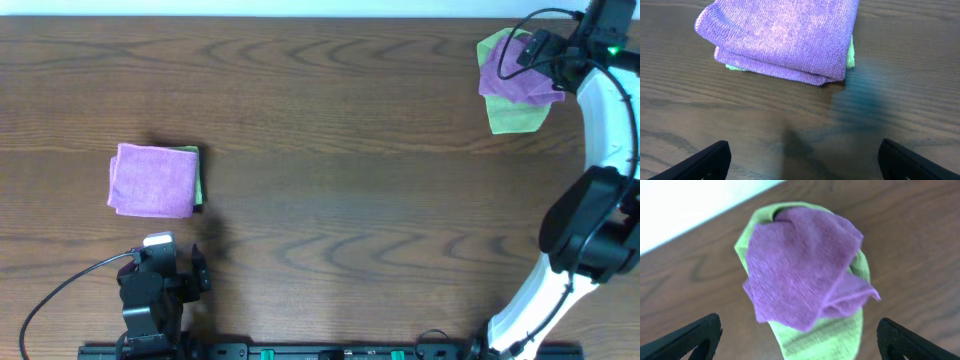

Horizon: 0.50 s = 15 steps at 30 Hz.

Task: Fold the cloth
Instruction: 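Reach the right gripper to the crumpled pink cloth at top right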

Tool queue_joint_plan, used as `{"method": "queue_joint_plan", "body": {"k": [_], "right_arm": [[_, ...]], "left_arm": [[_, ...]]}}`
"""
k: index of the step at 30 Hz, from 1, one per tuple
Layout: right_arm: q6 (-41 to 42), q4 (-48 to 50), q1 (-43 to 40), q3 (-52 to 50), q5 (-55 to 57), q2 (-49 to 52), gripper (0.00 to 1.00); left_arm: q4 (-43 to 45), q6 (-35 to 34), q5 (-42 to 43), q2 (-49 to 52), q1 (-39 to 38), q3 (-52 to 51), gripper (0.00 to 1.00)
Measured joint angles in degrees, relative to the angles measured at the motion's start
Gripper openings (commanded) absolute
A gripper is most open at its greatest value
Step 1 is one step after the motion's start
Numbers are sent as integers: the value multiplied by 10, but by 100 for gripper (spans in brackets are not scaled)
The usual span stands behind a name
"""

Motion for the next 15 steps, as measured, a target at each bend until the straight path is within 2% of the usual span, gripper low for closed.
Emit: {"method": "queue_joint_plan", "body": {"k": [15], "right_arm": [[40, 77, 0, 3, -28, 118, 96]], "left_arm": [[0, 0, 0, 0, 0, 0, 95]]}}
